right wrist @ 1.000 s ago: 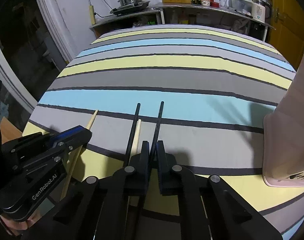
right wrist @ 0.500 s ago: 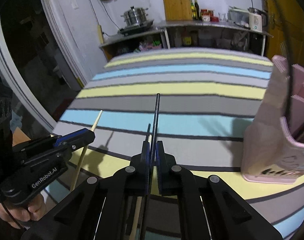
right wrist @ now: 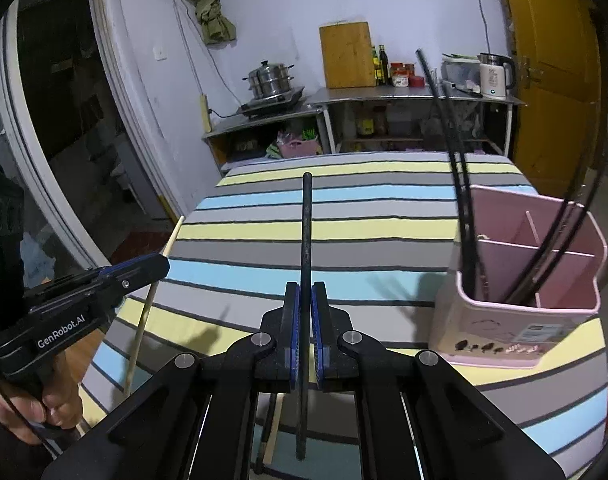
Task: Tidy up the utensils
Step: 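Lift both held chopsticks and lower them into the pink holder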
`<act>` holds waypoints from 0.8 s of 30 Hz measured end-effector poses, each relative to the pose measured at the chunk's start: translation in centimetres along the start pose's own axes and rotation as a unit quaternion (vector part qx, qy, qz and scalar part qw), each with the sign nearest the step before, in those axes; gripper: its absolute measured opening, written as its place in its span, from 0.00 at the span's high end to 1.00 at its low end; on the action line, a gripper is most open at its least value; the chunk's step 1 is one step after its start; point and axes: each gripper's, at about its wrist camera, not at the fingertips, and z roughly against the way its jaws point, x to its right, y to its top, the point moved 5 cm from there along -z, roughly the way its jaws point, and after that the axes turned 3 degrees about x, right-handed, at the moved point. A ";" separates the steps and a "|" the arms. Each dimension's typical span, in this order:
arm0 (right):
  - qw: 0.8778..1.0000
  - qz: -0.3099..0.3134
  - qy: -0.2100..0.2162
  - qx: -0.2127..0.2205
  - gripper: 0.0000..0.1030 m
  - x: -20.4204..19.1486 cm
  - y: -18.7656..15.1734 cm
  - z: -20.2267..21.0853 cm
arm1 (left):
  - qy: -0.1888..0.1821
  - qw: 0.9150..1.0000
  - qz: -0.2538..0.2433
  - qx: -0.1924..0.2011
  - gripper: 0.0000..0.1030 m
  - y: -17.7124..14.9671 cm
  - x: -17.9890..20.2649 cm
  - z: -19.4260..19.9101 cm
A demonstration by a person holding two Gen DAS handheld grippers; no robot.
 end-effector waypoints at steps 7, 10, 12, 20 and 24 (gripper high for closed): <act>1.000 -0.004 -0.004 0.004 0.94 0.3 -0.2 1.0 | -0.016 1.000 0.017 -0.018 0.94 -0.6 0.2 -0.6; 1.000 -0.007 -0.004 0.004 0.94 0.5 -0.2 1.0 | -0.016 0.999 0.020 -0.022 0.94 -0.9 0.0 -0.9; 1.000 -0.007 -0.004 0.004 0.94 0.5 -0.2 0.9 | -0.018 0.999 0.020 -0.024 0.96 -0.8 -0.2 -1.0; 1.000 -0.008 -0.002 0.010 0.94 0.5 0.0 1.3 | -0.020 0.999 0.017 -0.018 0.96 -0.2 0.2 -0.6; 1.000 -0.010 -0.004 0.022 0.94 1.0 0.4 2.2 | -0.031 0.999 0.013 -0.007 0.96 1.0 1.0 0.2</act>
